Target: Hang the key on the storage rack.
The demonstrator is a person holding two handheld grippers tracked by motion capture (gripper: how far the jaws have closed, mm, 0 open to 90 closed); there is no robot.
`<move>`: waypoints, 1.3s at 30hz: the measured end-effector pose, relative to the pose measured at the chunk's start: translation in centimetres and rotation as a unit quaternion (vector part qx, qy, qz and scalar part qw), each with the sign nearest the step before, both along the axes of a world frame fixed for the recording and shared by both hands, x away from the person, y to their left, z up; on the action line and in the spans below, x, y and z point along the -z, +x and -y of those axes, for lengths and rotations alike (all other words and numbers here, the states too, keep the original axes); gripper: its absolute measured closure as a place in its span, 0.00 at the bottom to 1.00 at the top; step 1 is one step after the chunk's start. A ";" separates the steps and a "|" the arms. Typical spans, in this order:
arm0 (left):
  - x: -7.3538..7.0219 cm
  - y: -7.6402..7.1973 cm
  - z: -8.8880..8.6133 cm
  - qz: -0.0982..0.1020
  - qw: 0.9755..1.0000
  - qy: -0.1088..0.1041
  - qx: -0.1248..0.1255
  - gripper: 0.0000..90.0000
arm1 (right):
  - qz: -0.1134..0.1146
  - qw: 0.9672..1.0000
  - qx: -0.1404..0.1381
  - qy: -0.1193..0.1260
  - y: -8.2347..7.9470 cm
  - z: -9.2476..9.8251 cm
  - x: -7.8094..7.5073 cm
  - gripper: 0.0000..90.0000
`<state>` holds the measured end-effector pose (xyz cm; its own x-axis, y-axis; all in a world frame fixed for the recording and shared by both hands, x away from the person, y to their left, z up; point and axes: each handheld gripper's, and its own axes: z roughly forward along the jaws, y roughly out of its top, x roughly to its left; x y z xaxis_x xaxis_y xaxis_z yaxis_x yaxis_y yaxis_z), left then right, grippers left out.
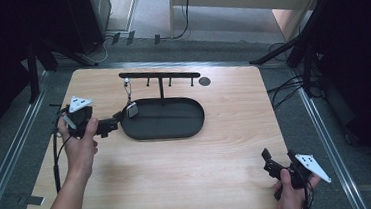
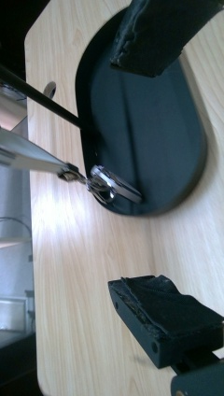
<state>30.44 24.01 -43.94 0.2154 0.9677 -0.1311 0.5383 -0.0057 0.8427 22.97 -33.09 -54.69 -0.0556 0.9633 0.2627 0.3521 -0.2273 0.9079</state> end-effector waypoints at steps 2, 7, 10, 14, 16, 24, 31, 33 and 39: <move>0.4 -0.9 -0.9 0.006 1.000 0.001 -0.007 0.00 | -0.001 1.000 -0.001 0.001 0.0 0.0 0.0 0.00; 1.6 -3.4 -3.3 0.015 1.000 -0.003 -0.024 0.00 | 0.001 1.000 -0.003 -0.009 0.0 -0.2 0.0 0.00; 2.0 -4.4 -4.2 0.021 0.999 -0.008 -0.031 0.00 | 0.001 1.000 -0.003 -0.012 0.0 -0.2 0.0 0.00; 2.7 -6.1 -5.7 0.029 0.999 -0.009 -0.041 0.00 | 0.003 1.000 -0.003 -0.016 0.0 -0.2 0.0 0.00; 3.0 -6.6 -6.2 0.030 0.999 -0.008 -0.045 0.00 | 0.005 1.000 -0.003 -0.018 0.0 -0.2 0.0 0.00; 4.8 -9.4 -8.1 0.038 0.997 -0.002 -0.060 0.00 | -0.001 1.000 -0.006 -0.021 0.0 -0.5 -0.1 0.00; 6.6 -11.5 -9.7 0.048 0.995 -0.008 -0.084 0.00 | -0.001 0.999 -0.011 -0.036 0.0 -0.8 -0.1 0.00; 7.3 -12.2 -10.1 0.051 0.995 -0.005 -0.090 0.00 | -0.002 0.999 -0.011 -0.039 0.0 -0.9 -0.1 0.00; 8.6 -13.8 -11.2 0.065 0.993 -0.001 -0.101 0.00 | -0.002 0.999 -0.015 -0.047 0.1 -1.0 -0.1 0.00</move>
